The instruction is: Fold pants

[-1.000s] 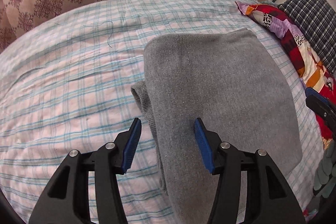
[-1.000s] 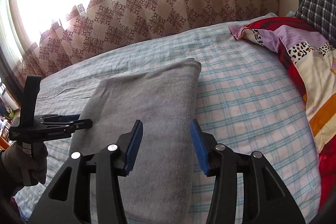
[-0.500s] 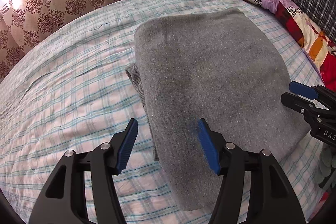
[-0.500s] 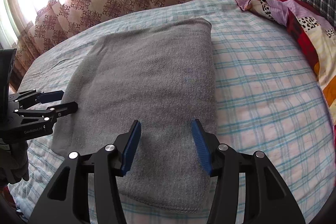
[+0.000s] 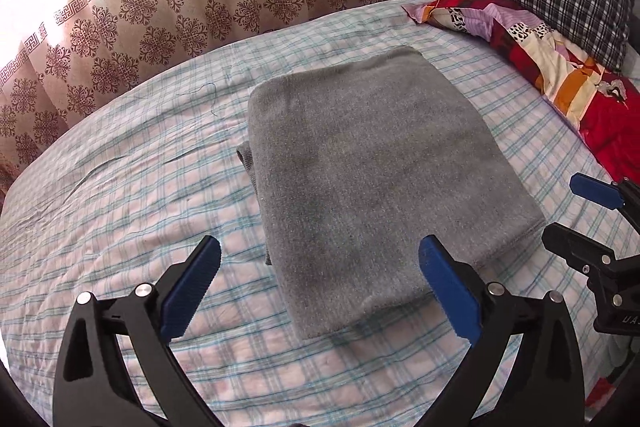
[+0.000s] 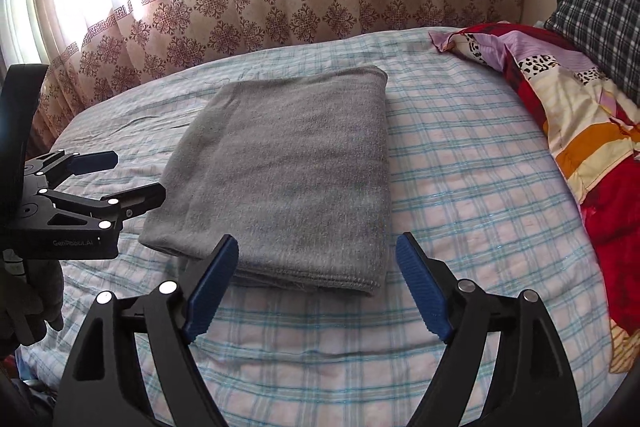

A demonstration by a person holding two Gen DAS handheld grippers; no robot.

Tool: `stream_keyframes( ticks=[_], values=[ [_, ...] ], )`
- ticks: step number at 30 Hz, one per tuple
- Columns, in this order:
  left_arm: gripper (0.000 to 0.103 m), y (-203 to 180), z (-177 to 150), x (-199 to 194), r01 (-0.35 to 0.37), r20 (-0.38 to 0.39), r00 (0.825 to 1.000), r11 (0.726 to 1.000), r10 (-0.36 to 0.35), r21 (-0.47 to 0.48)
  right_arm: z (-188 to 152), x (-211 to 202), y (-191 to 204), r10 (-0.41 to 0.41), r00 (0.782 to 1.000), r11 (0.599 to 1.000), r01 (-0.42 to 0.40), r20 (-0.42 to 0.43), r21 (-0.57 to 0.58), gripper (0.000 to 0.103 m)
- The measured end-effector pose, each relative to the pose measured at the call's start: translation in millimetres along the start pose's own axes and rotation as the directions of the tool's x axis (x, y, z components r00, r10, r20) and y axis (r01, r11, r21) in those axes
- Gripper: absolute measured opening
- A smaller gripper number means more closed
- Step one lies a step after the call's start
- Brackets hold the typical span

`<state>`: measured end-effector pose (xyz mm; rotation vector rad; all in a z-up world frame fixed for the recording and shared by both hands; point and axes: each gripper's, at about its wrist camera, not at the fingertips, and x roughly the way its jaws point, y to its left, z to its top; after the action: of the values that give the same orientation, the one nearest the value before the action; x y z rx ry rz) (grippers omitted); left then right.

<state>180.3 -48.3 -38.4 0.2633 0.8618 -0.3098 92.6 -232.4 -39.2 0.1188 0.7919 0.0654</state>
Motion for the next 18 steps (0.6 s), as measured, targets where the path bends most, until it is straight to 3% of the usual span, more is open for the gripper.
stream_keyframes(
  ticks=[11, 18],
  values=[
    [0.101, -8.5, 3.1, -46.0, -0.077, 0.115, 0.99, 0.997, 0.076, 0.005, -5.0, -12.4, 4.2, -0.034, 0.998, 0.999, 0.034, 0.044, 0.006, 0.082],
    [0.101, -17.7, 9.1, -57.5, -0.183, 0.148, 0.973, 0.983, 0.177, 0.026, -3.9, -18.9, 8.5, -0.051, 0.996, 0.998, 0.053, 0.076, -0.025, 0.082]
  ],
)
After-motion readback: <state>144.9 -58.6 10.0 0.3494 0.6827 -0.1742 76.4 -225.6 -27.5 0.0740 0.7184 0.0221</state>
